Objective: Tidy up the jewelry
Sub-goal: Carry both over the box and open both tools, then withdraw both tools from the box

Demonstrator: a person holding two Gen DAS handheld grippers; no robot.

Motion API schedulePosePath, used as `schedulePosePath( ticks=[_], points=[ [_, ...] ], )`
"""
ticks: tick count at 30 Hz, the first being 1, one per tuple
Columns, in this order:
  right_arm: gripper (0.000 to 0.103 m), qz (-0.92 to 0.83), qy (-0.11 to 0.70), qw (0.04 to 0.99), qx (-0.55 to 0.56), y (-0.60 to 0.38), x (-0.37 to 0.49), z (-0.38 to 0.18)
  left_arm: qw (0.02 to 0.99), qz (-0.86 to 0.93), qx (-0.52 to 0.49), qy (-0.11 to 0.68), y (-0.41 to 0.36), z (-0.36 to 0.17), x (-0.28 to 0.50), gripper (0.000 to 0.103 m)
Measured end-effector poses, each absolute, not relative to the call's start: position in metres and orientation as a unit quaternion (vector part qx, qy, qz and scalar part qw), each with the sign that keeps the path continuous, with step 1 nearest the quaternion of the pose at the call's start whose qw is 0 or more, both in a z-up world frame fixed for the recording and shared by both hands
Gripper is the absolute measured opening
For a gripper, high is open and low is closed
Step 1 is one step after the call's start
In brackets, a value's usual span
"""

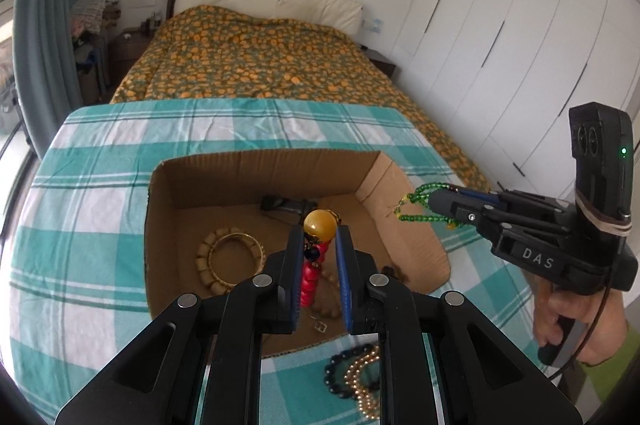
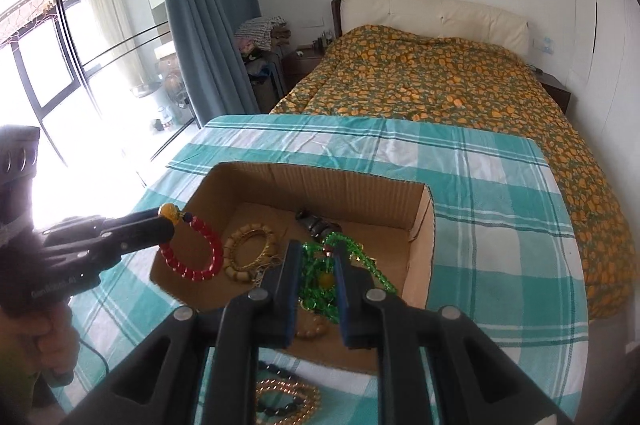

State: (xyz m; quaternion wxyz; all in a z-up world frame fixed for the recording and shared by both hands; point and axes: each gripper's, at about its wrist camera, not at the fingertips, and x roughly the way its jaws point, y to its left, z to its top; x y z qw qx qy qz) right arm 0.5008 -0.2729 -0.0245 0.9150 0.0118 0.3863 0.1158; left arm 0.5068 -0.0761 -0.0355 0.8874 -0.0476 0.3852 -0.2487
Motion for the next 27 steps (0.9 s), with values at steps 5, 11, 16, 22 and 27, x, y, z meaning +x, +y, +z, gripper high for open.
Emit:
schedulePosePath(
  ticks=[5,11,16,22,27],
  points=[
    [0.019,0.119,0.394,0.911,0.025,-0.272,0.530,-0.055,0.887,-0.233,-0.022,0.399,-0.096,-0.059,0.521,0.016],
    [0.053,0.123,0.359,0.922,0.082,-0.282,0.513,-0.050,0.901,-0.197,-0.029,0.386,-0.084,-0.066,0.507,0.076],
    [0.054,0.121,0.341,0.929,0.075,-0.286,0.461,-0.045,0.915,-0.163,-0.042,0.367,-0.056,-0.064,0.465,0.092],
    [0.056,0.104,0.377,0.919,0.053,-0.284,0.374,-0.078,0.917,-0.140,-0.051,0.369,-0.037,-0.079,0.398,0.097],
    [0.056,0.083,0.406,0.910,0.035,-0.285,0.304,-0.112,0.910,-0.144,-0.036,0.387,-0.042,-0.096,0.347,0.097]
  ],
)
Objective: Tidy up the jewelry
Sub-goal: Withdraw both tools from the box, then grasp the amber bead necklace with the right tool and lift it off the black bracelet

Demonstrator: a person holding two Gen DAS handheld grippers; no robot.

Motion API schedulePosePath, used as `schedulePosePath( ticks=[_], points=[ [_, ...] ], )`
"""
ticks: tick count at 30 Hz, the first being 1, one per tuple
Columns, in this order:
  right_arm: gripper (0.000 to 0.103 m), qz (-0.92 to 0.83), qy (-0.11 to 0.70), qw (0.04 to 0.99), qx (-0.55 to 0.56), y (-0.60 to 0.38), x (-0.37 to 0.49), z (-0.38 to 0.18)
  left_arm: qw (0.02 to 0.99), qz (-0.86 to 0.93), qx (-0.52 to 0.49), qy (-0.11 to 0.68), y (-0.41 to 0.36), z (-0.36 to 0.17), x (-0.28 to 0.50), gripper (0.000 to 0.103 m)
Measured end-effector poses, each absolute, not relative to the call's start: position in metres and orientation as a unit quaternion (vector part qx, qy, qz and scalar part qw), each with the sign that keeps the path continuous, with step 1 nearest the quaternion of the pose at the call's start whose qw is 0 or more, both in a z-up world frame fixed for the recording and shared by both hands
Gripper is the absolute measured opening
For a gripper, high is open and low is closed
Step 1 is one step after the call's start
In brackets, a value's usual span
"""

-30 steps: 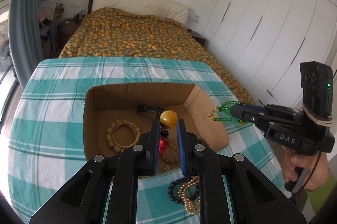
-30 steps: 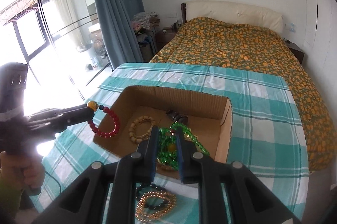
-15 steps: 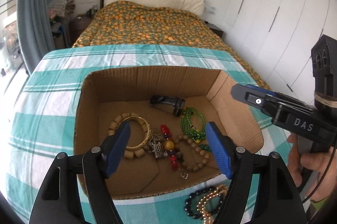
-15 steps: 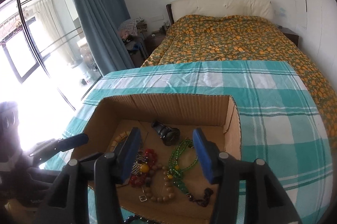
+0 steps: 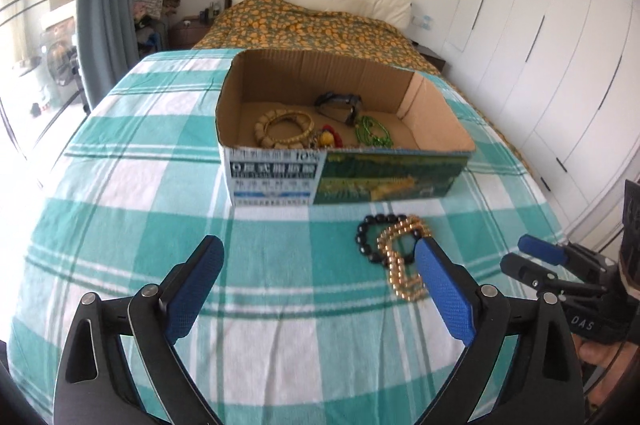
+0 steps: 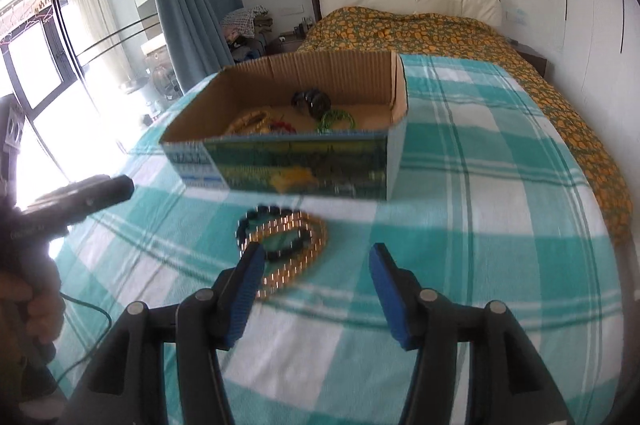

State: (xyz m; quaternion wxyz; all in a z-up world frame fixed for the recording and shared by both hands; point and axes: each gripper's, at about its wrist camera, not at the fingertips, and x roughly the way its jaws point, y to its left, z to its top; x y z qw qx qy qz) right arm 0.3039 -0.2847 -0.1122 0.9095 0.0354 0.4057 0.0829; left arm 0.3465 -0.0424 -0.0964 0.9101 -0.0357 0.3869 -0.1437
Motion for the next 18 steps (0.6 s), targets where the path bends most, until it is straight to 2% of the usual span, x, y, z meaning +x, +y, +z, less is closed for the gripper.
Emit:
schedulePosePath(
  ticks=[7,18],
  points=[
    [0.056,0.046,0.407,0.911,0.048,-0.296,0.248,-0.131,0.905,-0.139,-0.040,0.401,-0.052,-0.117,0.297,0.098],
    [0.056,0.050,0.416,0.906,0.052,-0.299,0.241,-0.148,0.894,-0.100,-0.073,0.431,-0.038,-0.147,0.289,0.098]
  ],
)
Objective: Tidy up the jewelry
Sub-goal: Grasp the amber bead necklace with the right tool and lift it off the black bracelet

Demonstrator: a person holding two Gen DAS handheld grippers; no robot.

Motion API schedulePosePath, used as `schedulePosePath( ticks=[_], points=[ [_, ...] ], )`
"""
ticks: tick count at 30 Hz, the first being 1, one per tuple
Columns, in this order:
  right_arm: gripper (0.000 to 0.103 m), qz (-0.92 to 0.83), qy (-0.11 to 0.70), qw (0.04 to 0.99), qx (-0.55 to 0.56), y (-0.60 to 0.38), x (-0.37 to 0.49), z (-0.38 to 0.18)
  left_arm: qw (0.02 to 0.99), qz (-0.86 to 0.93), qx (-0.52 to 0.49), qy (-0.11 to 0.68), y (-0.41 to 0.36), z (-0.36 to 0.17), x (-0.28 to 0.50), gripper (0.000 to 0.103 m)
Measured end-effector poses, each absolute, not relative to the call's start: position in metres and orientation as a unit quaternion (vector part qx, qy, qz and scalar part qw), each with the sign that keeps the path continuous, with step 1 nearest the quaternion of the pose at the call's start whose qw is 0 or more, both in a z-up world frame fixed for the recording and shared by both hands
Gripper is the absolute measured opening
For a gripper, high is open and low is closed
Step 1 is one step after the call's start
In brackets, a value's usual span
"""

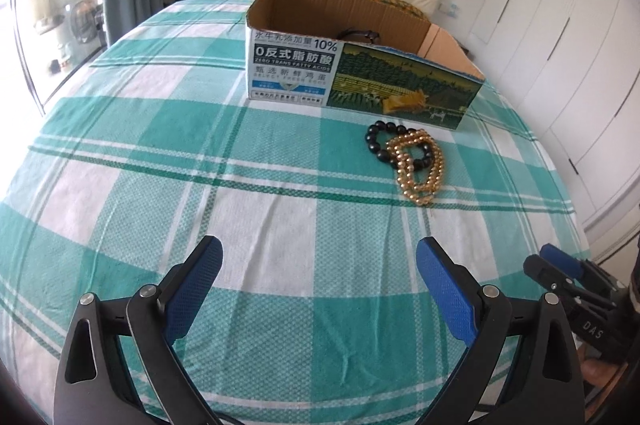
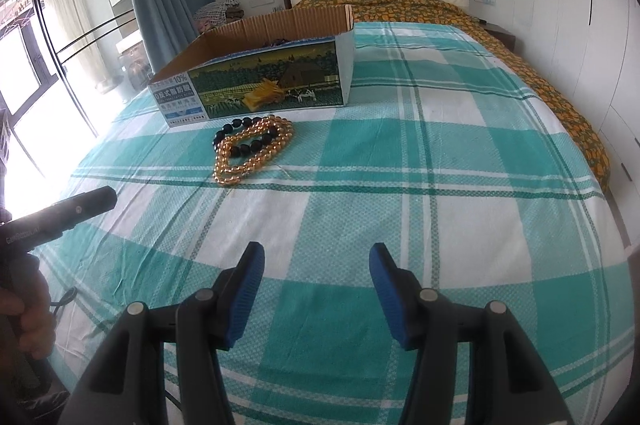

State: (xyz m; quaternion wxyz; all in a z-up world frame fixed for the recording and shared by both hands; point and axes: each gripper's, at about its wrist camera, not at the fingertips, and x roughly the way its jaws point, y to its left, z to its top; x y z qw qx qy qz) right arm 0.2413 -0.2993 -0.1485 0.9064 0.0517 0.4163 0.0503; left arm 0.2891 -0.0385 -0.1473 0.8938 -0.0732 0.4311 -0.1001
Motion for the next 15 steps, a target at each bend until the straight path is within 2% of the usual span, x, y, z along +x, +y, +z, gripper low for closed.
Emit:
schedulePosePath(
  ticks=[10,12,15],
  points=[
    [0.054,0.148,0.420,0.895,0.027,-0.245,0.298,-0.147,0.893,-0.086,-0.083,0.433,-0.029,-0.157,0.291,0.098],
    [0.046,0.166,0.416,0.894,0.005,-0.228,0.315,-0.147,0.893,-0.083,-0.090,0.434,-0.024,-0.158,0.291,0.098],
    [0.038,0.184,0.436,0.881,-0.010,-0.208,0.342,-0.157,0.893,-0.076,-0.095,0.433,-0.017,-0.157,0.292,0.098]
  ],
)
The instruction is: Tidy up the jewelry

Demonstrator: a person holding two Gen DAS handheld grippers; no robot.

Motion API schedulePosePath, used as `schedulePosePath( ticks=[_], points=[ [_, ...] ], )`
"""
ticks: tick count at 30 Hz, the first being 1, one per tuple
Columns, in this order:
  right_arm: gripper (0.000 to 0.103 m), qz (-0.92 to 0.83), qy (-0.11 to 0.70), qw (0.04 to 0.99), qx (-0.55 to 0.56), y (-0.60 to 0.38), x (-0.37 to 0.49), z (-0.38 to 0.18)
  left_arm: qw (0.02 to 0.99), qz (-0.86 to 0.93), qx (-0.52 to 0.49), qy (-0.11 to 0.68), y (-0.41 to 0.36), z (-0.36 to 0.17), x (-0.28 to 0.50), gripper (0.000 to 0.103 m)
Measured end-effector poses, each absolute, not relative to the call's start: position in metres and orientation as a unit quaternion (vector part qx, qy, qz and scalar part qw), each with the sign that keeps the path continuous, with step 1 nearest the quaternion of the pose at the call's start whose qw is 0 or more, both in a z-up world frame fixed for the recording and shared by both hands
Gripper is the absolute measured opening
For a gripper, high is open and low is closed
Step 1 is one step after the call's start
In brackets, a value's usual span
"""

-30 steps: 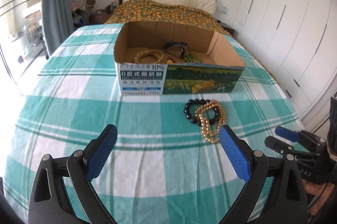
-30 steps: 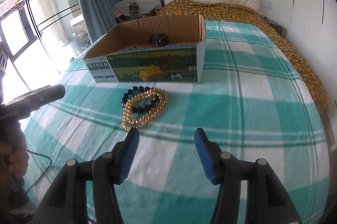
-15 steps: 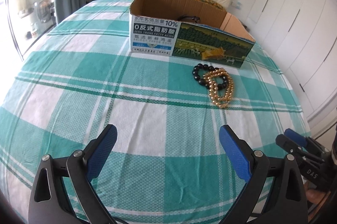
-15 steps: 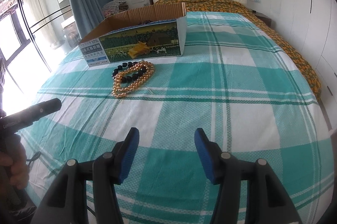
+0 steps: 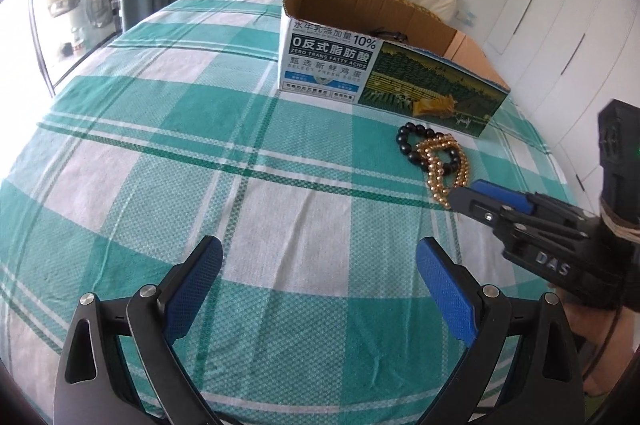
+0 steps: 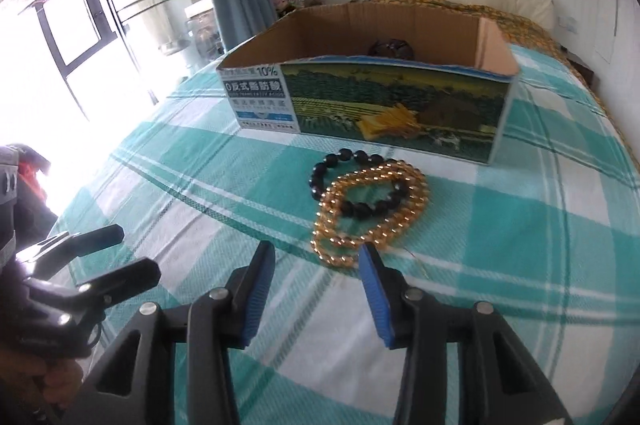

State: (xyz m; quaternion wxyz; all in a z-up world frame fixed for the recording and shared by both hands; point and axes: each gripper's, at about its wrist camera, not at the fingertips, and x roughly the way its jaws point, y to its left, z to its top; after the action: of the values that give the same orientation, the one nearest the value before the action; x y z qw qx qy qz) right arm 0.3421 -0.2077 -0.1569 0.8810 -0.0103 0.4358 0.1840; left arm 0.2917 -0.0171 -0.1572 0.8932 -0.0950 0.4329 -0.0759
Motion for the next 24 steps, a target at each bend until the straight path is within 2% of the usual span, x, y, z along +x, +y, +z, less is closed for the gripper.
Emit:
schedulePosePath(
  ticks=[4,7,8,15,24],
  points=[
    [0.037,0.166,0.437,0.883,-0.052,-0.191,0.362,-0.171,0.893,-0.067,-0.103,0.433,-0.008,-0.159,0.292,0.098],
    [0.014,0.152,0.441,0.883,-0.054,-0.188,0.363,-0.176,0.888,-0.067,-0.108,0.441,-0.005,-0.164,0.295,0.098],
    [0.012,0.153,0.442,0.882,-0.055,-0.190,0.359,-0.176,0.887,-0.070,-0.108,0.444,-0.006,-0.166,0.296,0.098],
    [0.011,0.127,0.455,0.881,-0.038,-0.236,0.297,-0.174,0.889,-0.080,-0.088,0.441,-0.016,-0.164,0.309,0.098],
    [0.012,0.068,0.456,0.887,-0.029,-0.282,0.234,-0.171,0.905,-0.123,-0.025,0.407,-0.071,-0.149,0.359,0.098]
  ],
)
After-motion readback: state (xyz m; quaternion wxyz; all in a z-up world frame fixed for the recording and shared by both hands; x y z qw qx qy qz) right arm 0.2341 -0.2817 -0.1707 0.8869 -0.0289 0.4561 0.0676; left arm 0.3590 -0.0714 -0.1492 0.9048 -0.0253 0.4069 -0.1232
